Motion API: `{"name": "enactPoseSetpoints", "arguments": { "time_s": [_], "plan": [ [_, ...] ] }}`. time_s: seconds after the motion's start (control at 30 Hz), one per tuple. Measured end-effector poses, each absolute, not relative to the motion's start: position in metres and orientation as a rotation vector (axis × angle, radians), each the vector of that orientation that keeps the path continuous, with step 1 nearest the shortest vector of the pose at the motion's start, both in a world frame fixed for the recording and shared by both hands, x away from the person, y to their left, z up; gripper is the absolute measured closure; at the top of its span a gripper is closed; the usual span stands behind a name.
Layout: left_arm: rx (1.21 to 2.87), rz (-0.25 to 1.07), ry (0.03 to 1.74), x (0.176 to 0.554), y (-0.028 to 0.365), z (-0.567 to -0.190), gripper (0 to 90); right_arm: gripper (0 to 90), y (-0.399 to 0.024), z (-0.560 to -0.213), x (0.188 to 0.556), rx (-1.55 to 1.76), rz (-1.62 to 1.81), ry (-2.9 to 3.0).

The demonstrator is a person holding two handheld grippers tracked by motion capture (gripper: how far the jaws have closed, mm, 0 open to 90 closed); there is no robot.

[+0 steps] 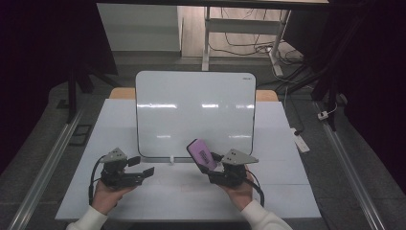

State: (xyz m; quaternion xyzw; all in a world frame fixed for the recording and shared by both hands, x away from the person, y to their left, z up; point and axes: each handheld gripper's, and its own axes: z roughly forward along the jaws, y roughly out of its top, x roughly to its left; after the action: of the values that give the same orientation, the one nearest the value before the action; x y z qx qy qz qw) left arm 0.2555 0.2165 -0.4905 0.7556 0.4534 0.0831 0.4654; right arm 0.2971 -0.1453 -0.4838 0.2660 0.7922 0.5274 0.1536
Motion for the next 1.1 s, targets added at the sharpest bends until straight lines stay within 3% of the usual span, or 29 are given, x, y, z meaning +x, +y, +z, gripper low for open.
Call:
{"name": "enactPoseSetpoints", "arguments": {
  "time_s": [1.1],
  "plan": [
    [1.847, 0.119, 0.995, 0.275, 0.156, -0.474, 25.6, 41.1, -0.115, -0.492, 0.292, 0.698, 1.516, 2.261]
  ]
}}
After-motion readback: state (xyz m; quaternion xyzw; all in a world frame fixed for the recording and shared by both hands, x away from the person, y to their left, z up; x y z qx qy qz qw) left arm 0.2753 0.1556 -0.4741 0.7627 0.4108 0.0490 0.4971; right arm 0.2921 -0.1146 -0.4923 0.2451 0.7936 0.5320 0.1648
